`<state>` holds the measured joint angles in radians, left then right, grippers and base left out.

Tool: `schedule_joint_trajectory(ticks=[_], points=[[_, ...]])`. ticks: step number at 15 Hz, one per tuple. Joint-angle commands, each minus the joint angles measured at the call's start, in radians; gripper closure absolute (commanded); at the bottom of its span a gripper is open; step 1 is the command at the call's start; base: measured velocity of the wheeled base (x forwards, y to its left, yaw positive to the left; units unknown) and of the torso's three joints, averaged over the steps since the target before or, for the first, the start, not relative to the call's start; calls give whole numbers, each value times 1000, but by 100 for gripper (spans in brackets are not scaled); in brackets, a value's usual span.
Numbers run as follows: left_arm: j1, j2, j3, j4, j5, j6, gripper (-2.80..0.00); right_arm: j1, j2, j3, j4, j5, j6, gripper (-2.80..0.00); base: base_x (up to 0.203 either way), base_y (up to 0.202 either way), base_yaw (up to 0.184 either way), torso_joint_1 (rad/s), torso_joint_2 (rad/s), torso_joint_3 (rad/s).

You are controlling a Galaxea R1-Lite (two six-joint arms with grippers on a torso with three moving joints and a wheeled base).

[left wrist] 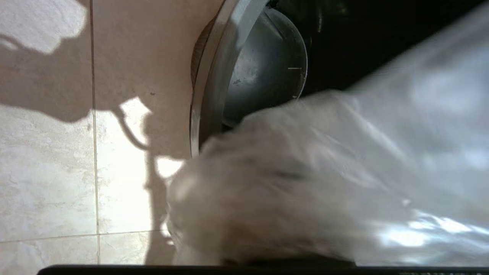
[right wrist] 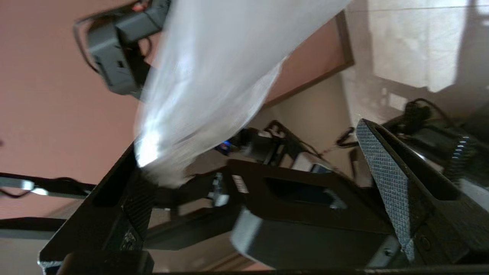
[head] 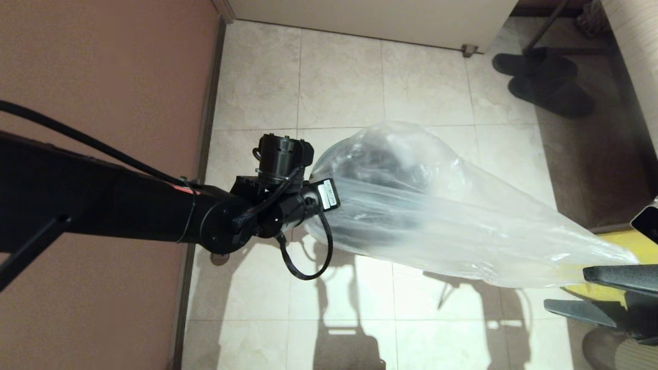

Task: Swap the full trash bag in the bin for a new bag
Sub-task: Put the new garbage bag on the trash can

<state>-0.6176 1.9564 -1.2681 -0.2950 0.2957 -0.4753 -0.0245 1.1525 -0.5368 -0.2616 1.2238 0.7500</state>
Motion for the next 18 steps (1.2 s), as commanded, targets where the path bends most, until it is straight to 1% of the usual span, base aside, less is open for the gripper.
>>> schedule_joint_trajectory(ticks=[1, 5, 6, 8, 10, 11, 14, 16, 17, 18], points=[[-2, 3, 1, -1, 2, -2, 0, 0, -56, 3, -76, 9, 120, -280, 0, 0, 0, 0, 0, 0], [-7, -5, -1, 2, 2, -1, 0, -2, -76, 0, -239, 5, 283, -280, 0, 0, 0, 0, 0, 0], [-13, -14, -1, 3, 2, 0, 0, -10, -77, 1, -252, 2, 299, -280, 0, 0, 0, 0, 0, 0], [-27, -44, -5, 18, 2, 1, 0, -34, -78, 0, -252, 0, 304, -280, 0, 0, 0, 0, 0, 0], [-56, -84, -32, 66, 3, 0, 0, -48, -85, -3, -249, -30, 326, -280, 0, 0, 0, 0, 0, 0], [-71, -104, -43, 92, 3, 0, 0, -50, -86, -11, -250, -49, 362, -280, 0, 0, 0, 0, 0, 0], [-123, -167, -46, 186, 2, 8, 0, -63, -131, -24, -244, -67, 384, -280, 0, 0, 0, 0, 0, 0], [-137, -223, -55, 235, -3, 11, 0, -71, -171, -47, -223, -72, 396, -280, 0, 0, 0, 0, 0, 0], [-146, -258, -65, 262, -13, 13, 0, -90, -180, -60, -201, -73, 400, -280, 0, 0, 0, 0, 0, 0], [-156, -301, -69, 295, -35, 14, 0, -113, -185, -87, -148, -75, 416, -280, 0, 0, 0, 0, 0, 0]])
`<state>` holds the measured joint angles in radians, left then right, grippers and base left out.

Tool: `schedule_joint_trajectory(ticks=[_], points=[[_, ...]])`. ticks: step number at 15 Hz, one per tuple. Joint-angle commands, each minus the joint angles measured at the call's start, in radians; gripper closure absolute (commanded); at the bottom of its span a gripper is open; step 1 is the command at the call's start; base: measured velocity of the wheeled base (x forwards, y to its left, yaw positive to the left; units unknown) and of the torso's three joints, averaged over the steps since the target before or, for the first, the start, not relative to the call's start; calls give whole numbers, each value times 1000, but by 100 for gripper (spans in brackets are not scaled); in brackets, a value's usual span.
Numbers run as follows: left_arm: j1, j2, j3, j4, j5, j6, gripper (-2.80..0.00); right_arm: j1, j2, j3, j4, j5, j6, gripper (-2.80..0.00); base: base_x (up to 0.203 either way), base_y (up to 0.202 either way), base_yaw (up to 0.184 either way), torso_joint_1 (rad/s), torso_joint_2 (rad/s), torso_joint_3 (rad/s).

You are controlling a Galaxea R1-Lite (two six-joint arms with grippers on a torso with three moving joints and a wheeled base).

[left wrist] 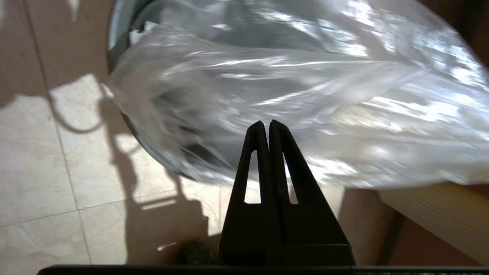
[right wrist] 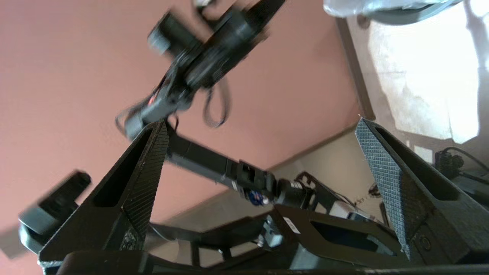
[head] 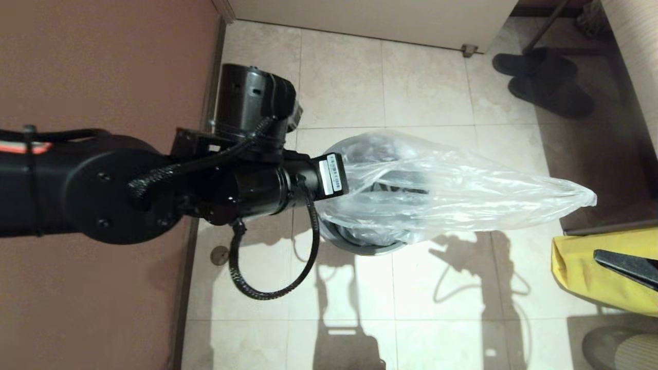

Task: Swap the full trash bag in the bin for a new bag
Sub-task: Put the new garbage bag on the trash can

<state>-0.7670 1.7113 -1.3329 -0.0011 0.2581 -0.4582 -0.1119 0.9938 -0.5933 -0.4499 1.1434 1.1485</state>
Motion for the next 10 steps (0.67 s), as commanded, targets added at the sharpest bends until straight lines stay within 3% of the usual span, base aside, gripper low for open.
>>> schedule_joint_trajectory(ticks=[1, 4, 7, 8, 10], points=[[-14, -95, -5, 42, -30, -3, 0, -47, -29, -64, 106, 0, 44, -280, 0, 0, 0, 0, 0, 0], [-4, -186, 9, 166, -93, -1, 0, -71, -14, -148, 309, -82, 68, -280, 0, 0, 0, 0, 0, 0], [13, -299, 49, 249, -179, 10, 0, -82, -39, -91, 332, -166, -64, -280, 0, 0, 0, 0, 0, 0], [17, -335, 85, 256, -199, 19, 0, -81, -60, -64, 332, -169, -134, 0, 0, 0, 0, 0, 0, 0], [26, -373, 130, 264, -219, 50, 0, -75, -54, -46, 332, -162, -186, 0, 0, 0, 0, 0, 0, 0]])
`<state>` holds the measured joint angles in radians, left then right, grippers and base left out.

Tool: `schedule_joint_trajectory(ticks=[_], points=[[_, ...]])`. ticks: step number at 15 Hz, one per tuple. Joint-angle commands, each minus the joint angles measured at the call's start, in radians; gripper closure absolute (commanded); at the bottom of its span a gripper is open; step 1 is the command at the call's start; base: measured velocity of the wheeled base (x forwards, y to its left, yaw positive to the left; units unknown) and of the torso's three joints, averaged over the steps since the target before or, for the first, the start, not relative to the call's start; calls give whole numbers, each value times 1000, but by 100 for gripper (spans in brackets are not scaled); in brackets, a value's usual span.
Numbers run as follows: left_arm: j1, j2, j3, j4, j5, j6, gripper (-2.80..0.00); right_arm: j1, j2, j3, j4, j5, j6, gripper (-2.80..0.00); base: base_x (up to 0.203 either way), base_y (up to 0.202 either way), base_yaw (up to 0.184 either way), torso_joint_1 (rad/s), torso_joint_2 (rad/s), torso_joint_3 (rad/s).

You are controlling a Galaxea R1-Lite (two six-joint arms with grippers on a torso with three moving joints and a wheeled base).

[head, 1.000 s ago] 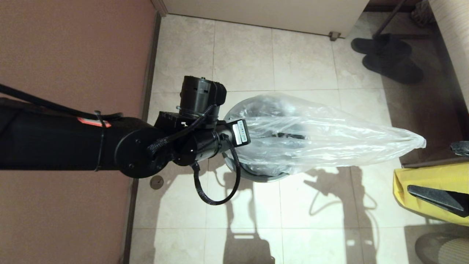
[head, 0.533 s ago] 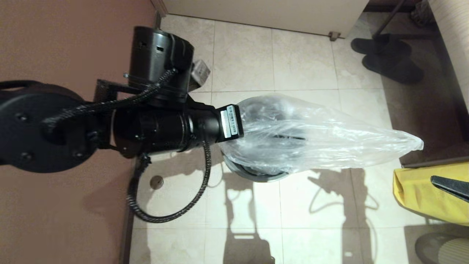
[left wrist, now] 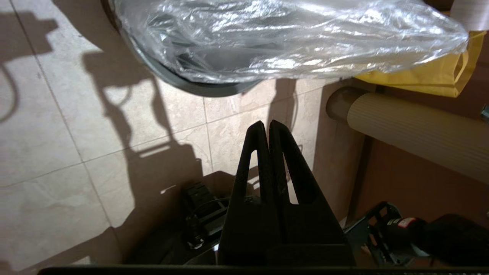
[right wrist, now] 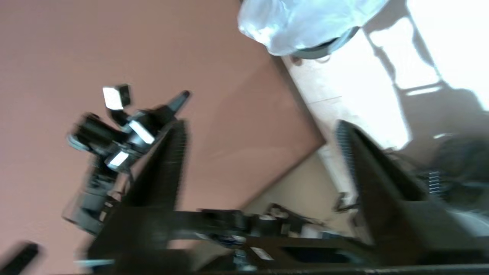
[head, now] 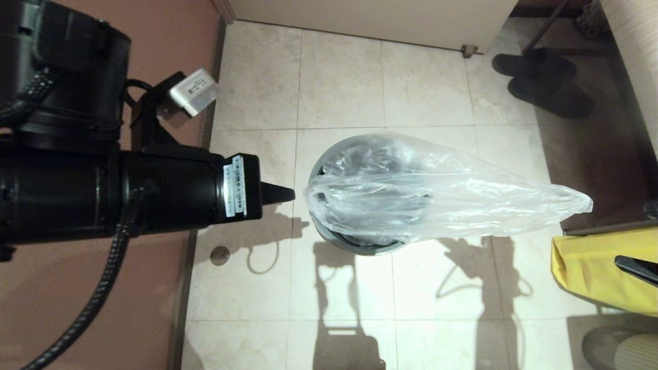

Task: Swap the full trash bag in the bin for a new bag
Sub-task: Put the new garbage bag on the trash can

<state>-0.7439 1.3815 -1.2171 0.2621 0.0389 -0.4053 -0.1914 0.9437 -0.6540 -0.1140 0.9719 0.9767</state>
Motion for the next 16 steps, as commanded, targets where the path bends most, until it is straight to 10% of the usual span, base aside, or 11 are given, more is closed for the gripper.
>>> schedule_joint_trajectory(ticks=[1, 8, 11, 16], points=[[9, -54, 36, 3, -3, 7, 0, 19, 7, 11, -11, 22, -21, 0, 0, 0, 0, 0, 0, 0], [83, -110, 171, 2, 8, 71, 0, 249, 119, -180, 144, 10, -331, 0, 0, 0, 0, 0, 0, 0], [101, -166, 186, 2, 72, 68, 0, 298, 190, -236, 348, -364, -643, 0, 0, 0, 0, 0, 0, 0], [151, -200, 186, 99, 154, 72, 0, 487, 147, -258, 474, -741, -718, 0, 0, 0, 0, 0, 0, 0]])
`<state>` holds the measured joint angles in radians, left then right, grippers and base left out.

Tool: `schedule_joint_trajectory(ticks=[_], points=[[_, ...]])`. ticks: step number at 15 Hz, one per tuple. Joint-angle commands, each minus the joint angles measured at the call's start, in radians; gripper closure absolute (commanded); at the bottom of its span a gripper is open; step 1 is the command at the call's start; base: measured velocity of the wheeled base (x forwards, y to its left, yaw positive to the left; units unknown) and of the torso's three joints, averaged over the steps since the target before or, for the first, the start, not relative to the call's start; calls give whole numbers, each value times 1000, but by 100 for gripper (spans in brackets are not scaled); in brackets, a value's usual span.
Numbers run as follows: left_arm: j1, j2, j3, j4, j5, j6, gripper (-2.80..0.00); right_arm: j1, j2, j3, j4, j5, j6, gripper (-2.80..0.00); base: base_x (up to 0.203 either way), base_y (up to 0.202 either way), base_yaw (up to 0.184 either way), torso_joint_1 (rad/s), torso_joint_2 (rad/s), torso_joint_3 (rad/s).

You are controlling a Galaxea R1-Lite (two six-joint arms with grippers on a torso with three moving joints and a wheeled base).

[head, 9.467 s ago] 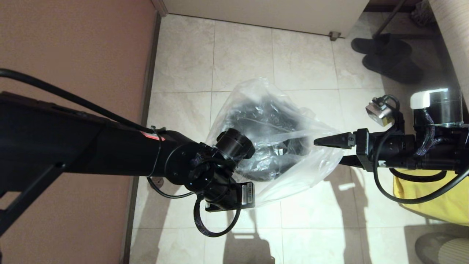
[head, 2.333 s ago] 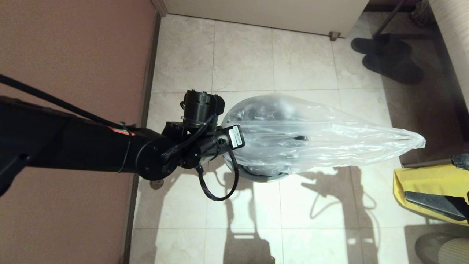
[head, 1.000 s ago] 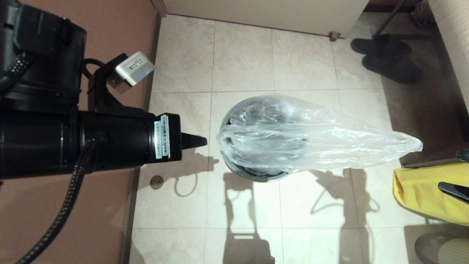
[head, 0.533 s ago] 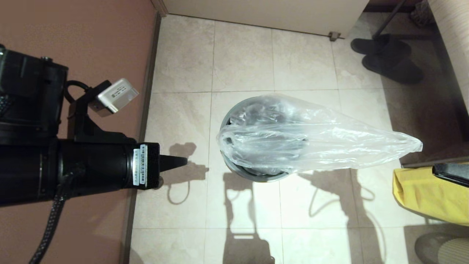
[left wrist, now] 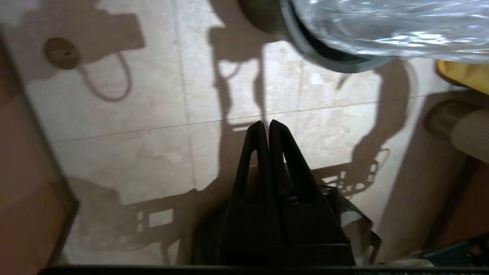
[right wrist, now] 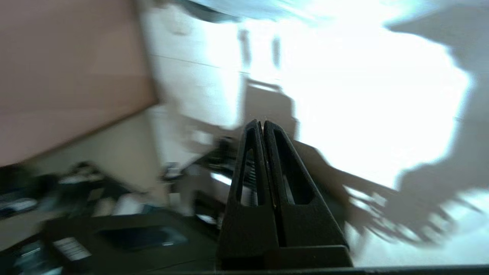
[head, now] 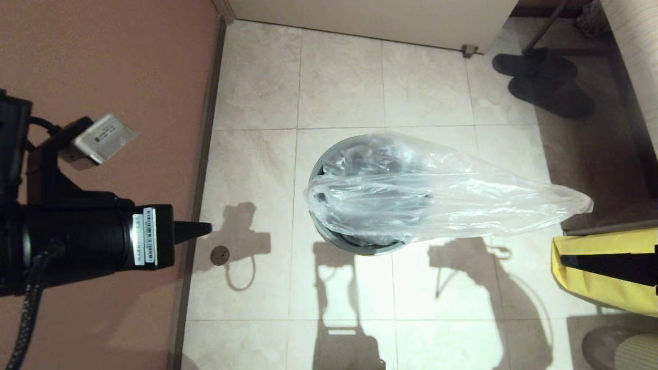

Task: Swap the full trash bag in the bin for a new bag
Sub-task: Put the new garbage bag on the trash can

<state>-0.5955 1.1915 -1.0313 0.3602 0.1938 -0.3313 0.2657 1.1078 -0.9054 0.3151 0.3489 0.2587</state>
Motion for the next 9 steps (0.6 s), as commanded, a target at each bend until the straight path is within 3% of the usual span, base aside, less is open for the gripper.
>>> schedule_joint_trajectory(ticks=[1, 4, 6, 8, 9], points=[[19, -27, 2, 31, 58, -4, 0, 35, -43, -10, 128, -223, 0, 0, 0, 0, 0, 0, 0, 0], [40, -38, 7, 56, 106, -19, 0, 35, -152, -6, 276, -320, 14, 0, 0, 0, 0, 0, 0, 0], [40, -12, 7, 57, 135, -76, 0, 34, -142, 14, 300, -415, 79, 0, 0, 0, 0, 0, 0, 0], [40, 45, 8, 54, 133, -149, 0, 35, -116, 26, 296, -422, 107, 0, 0, 0, 0, 0, 0, 0], [41, 79, 5, 50, 129, -183, 0, 35, -96, 23, 287, -414, 158, 0, 0, 0, 0, 0, 0, 0]])
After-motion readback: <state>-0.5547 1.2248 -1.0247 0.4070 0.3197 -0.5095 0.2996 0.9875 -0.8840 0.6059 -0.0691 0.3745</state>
